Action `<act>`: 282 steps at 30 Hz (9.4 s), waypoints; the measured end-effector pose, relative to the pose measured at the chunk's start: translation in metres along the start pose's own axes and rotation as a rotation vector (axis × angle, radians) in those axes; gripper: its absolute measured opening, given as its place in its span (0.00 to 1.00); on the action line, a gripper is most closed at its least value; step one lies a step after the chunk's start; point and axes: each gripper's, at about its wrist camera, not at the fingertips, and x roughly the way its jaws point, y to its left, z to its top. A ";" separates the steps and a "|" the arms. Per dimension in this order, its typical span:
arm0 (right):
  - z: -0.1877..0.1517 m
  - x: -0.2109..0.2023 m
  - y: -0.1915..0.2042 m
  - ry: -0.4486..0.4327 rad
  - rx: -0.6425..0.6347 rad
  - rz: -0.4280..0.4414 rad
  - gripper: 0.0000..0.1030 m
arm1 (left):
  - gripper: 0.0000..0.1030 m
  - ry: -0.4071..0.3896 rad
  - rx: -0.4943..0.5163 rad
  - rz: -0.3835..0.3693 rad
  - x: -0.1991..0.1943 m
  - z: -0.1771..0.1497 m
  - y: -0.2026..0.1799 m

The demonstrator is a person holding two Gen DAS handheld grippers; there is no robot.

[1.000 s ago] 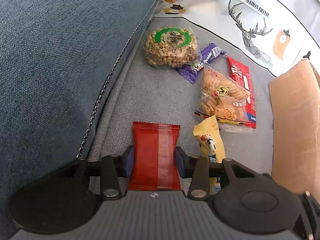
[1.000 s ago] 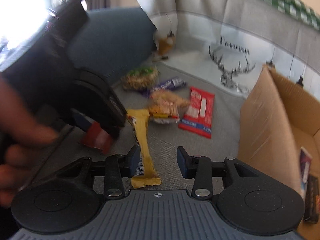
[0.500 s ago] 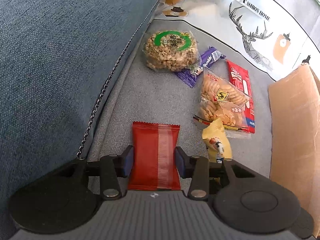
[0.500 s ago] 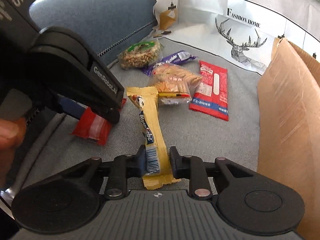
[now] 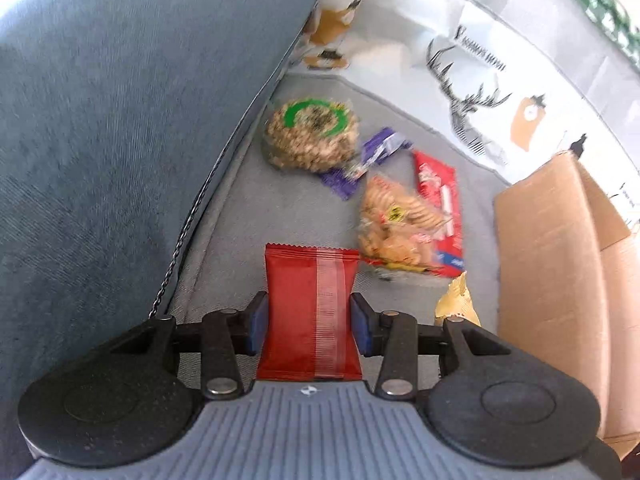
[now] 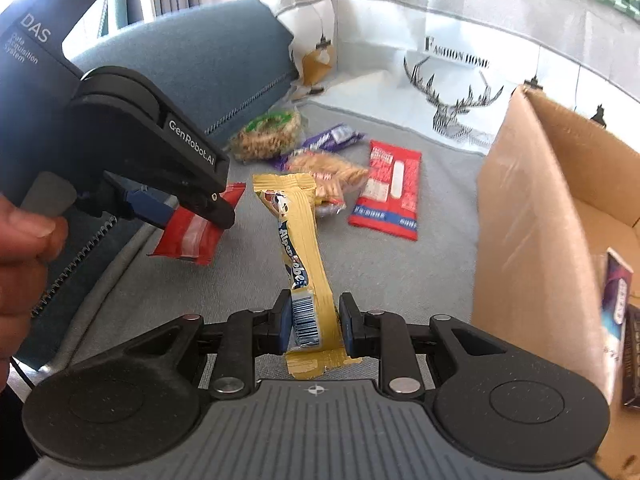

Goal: Organize snacks
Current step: 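Lift the yellow-gold bar with the right gripper while the left lifts the red pack toward the box, then hold the yellow-gold bar over the box with the right gripper while the left holds the red pack there, then open the right gripper over the box while the left gripper releases the red pack inside, then move both grippers back from the box to the snack pile, then grasp the long red biscuit pack with the right gripper while the left grasps the clear cracker bag, then lift the red biscuit pack with the right gripper while the left lifts the cracker bag toward the box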

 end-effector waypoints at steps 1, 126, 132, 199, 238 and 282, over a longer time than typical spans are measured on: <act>0.001 -0.004 -0.001 -0.015 0.001 0.001 0.25 | 0.45 -0.014 0.006 -0.004 -0.004 0.000 -0.002; -0.027 -0.140 -0.256 -0.391 0.317 -0.412 0.70 | 0.75 -0.520 0.442 -0.392 -0.067 -0.062 -0.212; -0.017 -0.137 -0.235 -0.406 0.322 -0.354 0.72 | 0.76 -0.538 0.464 -0.321 -0.076 -0.063 -0.183; 0.077 0.028 -0.041 -0.264 0.277 -0.091 0.43 | 0.62 -0.096 -0.369 0.051 0.055 0.031 0.008; 0.082 0.132 -0.049 -0.057 0.252 -0.145 0.42 | 0.63 -0.091 -0.430 0.068 0.057 0.030 0.014; -0.013 -0.180 -0.191 -0.478 0.134 -0.337 0.42 | 0.62 -0.110 -0.177 -0.134 -0.023 -0.025 -0.082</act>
